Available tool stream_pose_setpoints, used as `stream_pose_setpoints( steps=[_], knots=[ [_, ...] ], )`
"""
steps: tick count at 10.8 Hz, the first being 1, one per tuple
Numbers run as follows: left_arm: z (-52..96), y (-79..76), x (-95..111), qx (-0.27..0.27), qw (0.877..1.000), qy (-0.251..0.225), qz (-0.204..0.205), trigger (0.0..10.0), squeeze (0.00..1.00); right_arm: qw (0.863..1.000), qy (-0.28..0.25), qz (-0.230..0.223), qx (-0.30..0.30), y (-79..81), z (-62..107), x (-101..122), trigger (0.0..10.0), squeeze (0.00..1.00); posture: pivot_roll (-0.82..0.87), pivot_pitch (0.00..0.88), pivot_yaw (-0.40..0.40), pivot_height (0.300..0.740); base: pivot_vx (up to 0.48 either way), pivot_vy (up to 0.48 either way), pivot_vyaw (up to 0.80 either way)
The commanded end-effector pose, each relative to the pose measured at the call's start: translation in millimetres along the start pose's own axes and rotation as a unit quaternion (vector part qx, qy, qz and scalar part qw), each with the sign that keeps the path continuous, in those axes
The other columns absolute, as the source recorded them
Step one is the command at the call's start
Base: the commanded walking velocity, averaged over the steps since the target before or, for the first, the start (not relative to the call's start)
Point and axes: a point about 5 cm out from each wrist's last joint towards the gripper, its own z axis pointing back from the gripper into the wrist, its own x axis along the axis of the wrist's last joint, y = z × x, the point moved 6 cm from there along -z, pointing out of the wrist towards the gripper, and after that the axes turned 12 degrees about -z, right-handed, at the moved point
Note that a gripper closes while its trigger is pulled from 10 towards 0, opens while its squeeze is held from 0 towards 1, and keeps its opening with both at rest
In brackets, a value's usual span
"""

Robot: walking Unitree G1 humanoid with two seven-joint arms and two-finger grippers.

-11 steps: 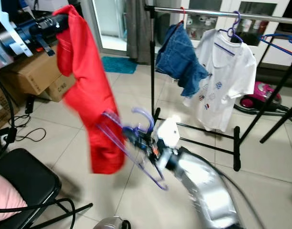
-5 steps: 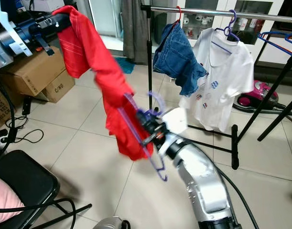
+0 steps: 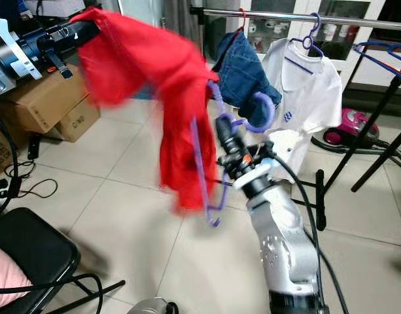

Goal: Hang hanger

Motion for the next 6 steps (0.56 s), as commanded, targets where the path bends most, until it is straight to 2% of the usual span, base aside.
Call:
stream_pose_setpoints(
  steps=[1,2,3,4,6],
  knots=[
    [7.0,9.8,10,0.017,1.000,0.001,-0.023,0.0,0.00,0.998,0.031,-0.003,0.063,22.2,1.9,-6,10.0,0.00,0.23,0.000,0.107,0.740,0.000,0.000,0.00],
    [6.6,10.1,10,0.017,1.000,0.002,-0.024,0.0,0.00,0.995,0.069,0.019,0.070,20.3,10.0,-16,10.0,0.00,0.24,0.000,0.107,0.740,0.000,0.000,0.00],
    [2.6,8.3,9,0.011,1.000,0.006,-0.022,0.0,0.00,0.995,0.094,0.036,-0.002,-10.5,17.0,-20,10.0,0.00,0.23,0.005,0.108,0.740,0.000,0.000,0.00],
    [-3.9,1.4,4,-0.001,1.000,0.008,-0.015,0.0,0.00,0.993,0.111,0.046,-0.014,-15.9,19.4,-23,10.0,0.00,0.23,0.007,0.110,0.740,0.000,0.000,0.00],
    [-13.1,-14.8,-2,-0.025,1.000,0.000,0.006,0.0,0.00,0.998,0.070,-0.005,0.006,0.3,8.3,-19,10.0,0.00,0.22,0.017,0.114,0.740,0.000,0.000,0.00]
  ],
)
